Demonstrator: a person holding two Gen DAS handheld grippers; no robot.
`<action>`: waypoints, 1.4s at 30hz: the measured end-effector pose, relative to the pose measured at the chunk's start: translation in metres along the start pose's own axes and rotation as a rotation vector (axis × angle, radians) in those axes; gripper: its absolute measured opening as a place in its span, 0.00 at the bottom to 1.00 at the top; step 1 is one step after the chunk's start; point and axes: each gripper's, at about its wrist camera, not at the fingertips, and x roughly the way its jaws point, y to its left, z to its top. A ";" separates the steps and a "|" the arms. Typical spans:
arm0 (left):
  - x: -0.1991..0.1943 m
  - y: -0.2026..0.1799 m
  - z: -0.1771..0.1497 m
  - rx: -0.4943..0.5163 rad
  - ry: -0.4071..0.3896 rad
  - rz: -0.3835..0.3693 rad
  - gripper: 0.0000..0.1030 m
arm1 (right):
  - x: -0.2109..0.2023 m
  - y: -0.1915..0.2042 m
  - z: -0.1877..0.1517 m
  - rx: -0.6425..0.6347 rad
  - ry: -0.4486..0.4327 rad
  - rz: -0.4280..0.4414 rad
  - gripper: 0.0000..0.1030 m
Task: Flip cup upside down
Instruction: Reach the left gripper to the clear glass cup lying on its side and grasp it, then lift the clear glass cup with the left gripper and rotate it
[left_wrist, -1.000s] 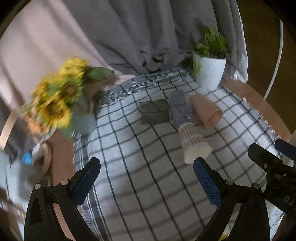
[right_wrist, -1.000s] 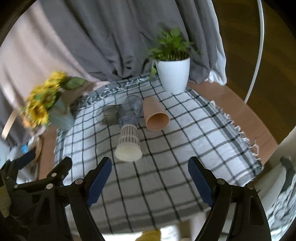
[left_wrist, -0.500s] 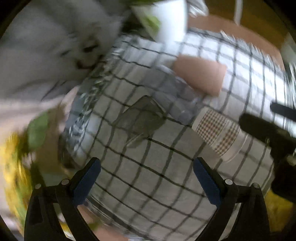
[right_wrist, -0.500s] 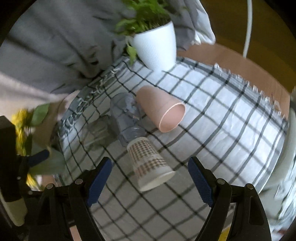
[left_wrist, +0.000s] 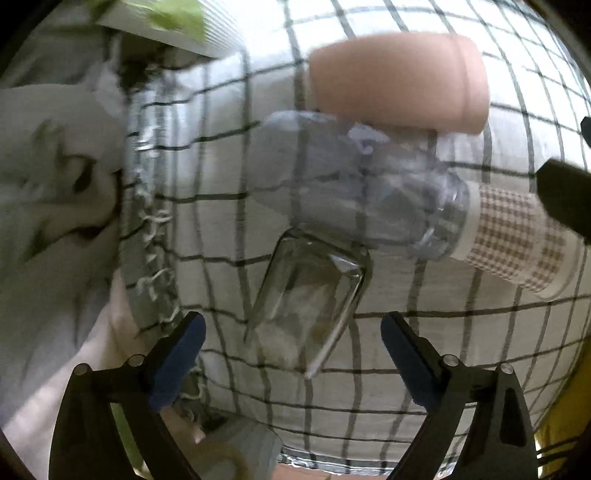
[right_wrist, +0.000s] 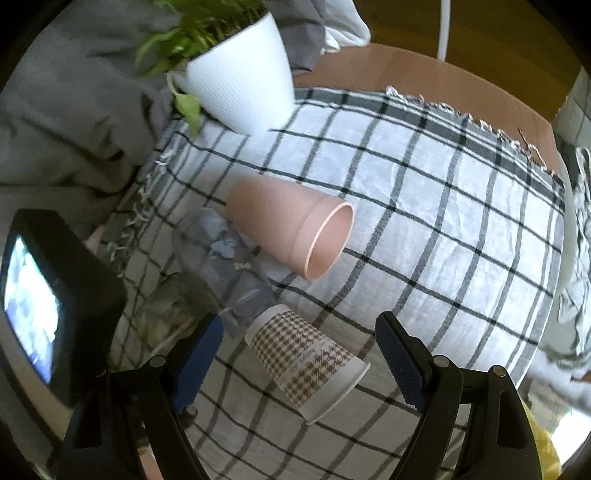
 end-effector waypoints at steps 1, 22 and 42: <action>0.006 0.000 0.004 0.022 0.008 -0.001 0.94 | 0.001 0.000 0.001 0.010 0.003 -0.008 0.82; 0.055 0.003 0.020 0.097 0.067 -0.075 0.71 | 0.021 0.007 0.010 -0.001 -0.009 -0.097 0.82; -0.033 0.018 -0.038 -0.486 0.044 -0.237 0.68 | -0.022 -0.007 0.012 -0.196 -0.079 0.006 0.82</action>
